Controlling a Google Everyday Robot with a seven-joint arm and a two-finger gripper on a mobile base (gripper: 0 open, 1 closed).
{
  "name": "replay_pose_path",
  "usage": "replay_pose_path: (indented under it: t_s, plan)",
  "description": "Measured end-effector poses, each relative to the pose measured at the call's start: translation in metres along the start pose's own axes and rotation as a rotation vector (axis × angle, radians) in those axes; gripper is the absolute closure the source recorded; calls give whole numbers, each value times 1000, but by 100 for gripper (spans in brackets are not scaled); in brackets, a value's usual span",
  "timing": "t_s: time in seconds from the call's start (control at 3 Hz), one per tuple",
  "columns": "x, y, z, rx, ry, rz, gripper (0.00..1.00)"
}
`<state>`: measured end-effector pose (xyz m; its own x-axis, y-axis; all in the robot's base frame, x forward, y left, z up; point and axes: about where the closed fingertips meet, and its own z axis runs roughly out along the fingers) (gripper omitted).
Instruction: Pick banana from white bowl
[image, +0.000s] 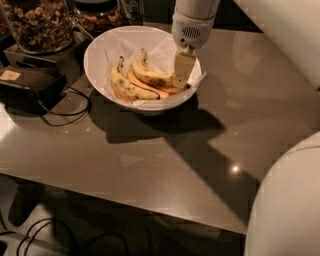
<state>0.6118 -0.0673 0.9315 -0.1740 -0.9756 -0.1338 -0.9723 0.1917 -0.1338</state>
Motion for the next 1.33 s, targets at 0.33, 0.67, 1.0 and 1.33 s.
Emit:
replay_pose_path:
  t_s: [0.33,0.67,1.0,1.33]
  plan:
    - [-11,10,-7,10,13,-23,46]
    - [-21,13,-9,17,27,-46,47]
    - [-27,14,-11,20,33,-59,47]
    - [-36,10,-12,28,41,-62,47]
